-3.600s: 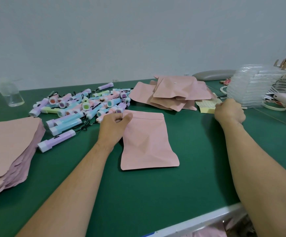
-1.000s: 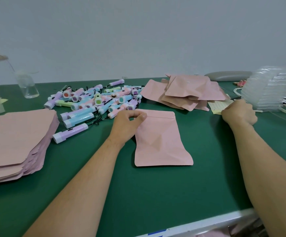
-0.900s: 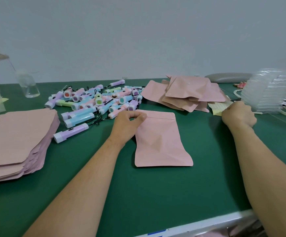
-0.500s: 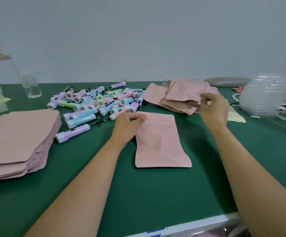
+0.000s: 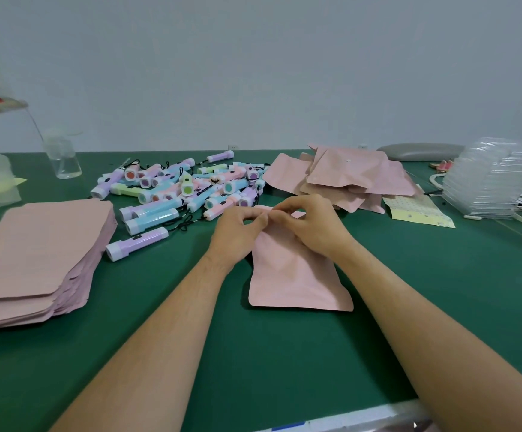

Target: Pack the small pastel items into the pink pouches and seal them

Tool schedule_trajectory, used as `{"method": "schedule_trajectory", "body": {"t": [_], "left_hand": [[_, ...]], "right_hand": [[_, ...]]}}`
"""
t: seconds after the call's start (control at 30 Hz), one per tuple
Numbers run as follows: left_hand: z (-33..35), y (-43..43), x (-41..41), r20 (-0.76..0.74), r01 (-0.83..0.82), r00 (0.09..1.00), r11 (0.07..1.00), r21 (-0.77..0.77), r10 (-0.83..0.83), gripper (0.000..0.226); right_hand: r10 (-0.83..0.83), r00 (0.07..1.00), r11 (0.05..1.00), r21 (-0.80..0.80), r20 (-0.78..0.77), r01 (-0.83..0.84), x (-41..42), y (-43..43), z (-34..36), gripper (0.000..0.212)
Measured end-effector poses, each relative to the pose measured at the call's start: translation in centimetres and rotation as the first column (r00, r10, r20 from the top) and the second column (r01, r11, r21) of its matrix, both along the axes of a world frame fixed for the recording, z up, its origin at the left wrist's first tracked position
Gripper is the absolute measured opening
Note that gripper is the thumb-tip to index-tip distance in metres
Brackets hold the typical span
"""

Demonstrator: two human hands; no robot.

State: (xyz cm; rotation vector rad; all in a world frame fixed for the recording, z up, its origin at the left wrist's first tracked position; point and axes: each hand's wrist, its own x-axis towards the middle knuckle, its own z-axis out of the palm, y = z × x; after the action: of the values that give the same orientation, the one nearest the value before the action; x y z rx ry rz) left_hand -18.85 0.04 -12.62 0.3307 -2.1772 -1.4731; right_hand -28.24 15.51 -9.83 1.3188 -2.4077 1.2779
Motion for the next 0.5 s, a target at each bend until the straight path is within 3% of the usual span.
{"method": "schedule_trajectory", "body": {"t": [0.33,0.5], "left_hand": [[-0.1,0.0,0.1,-0.05,-0.006,0.999,1.0,0.011,0.007,0.018],[0.18,0.18,0.58,-0.088,-0.013,0.996,0.996,0.085,0.021,0.017]], "right_hand": [[-0.06,0.997,0.993,0.095,-0.038,0.063,-0.36,-0.02,-0.11,0.018],[-0.039,0.999,0.991,0.126,0.037,0.034,-0.83,0.81,0.77,0.015]]}}
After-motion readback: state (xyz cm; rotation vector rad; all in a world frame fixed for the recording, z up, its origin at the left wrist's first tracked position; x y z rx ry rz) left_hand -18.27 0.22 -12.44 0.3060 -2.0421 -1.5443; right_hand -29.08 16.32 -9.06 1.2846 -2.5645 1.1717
